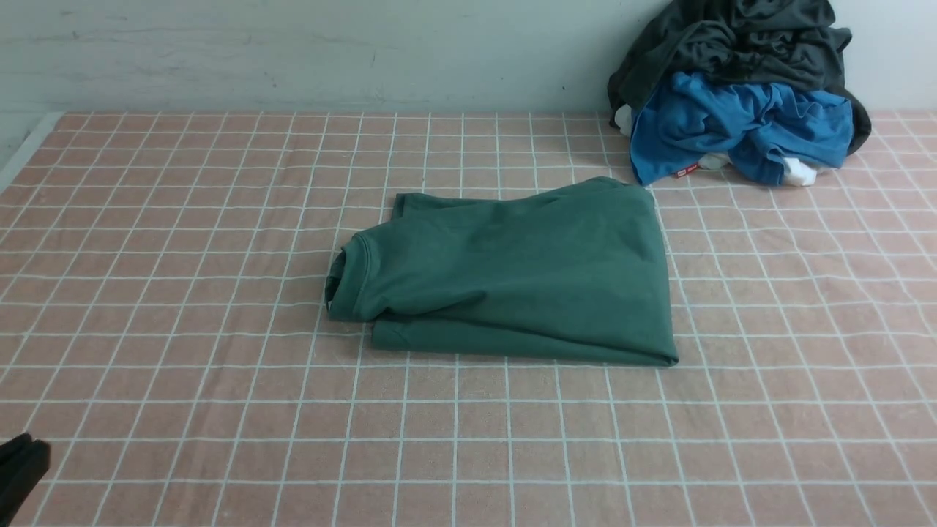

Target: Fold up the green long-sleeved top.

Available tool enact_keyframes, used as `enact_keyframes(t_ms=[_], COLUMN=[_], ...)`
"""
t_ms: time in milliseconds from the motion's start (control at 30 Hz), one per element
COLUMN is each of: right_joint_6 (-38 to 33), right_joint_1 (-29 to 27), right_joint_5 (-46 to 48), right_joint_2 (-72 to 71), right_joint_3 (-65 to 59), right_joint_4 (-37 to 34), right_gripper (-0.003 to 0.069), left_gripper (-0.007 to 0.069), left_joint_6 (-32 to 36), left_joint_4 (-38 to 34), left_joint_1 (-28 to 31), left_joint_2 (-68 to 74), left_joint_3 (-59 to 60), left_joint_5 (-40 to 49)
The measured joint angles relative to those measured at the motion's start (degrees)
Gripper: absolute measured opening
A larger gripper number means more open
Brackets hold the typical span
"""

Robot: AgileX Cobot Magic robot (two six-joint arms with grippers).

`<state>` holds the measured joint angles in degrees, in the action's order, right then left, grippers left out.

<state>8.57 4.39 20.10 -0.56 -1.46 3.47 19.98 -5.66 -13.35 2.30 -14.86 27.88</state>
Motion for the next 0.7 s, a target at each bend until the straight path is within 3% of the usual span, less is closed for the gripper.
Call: enact_keyframes(t_ms=[133,367,700], right_joint_6=[0.00,0.00,0.05], right_joint_1=[0.00,0.00,0.00], right_joint_5=[0.06,0.18,0.18], right_joint_2=[0.00,0.00,0.00], right_joint_3=[0.00,0.00,0.00], right_joint_4=[0.04,0.18,0.18], right_gripper=[-0.0014,-0.0014,-0.0014], left_gripper=[-0.0007,-0.0007,-0.0007], left_joint_6=[-2.49,-11.47,-14.75], left_joint_4=[3.78,2.37,0.86], left_joint_1=[2.60,8.57,12.04], left_joint_2=[-2.97,-2.97,-2.97], left_joint_3=[6.00,16.19,16.32], left_joint_5=[-2.33,-13.03,-6.63])
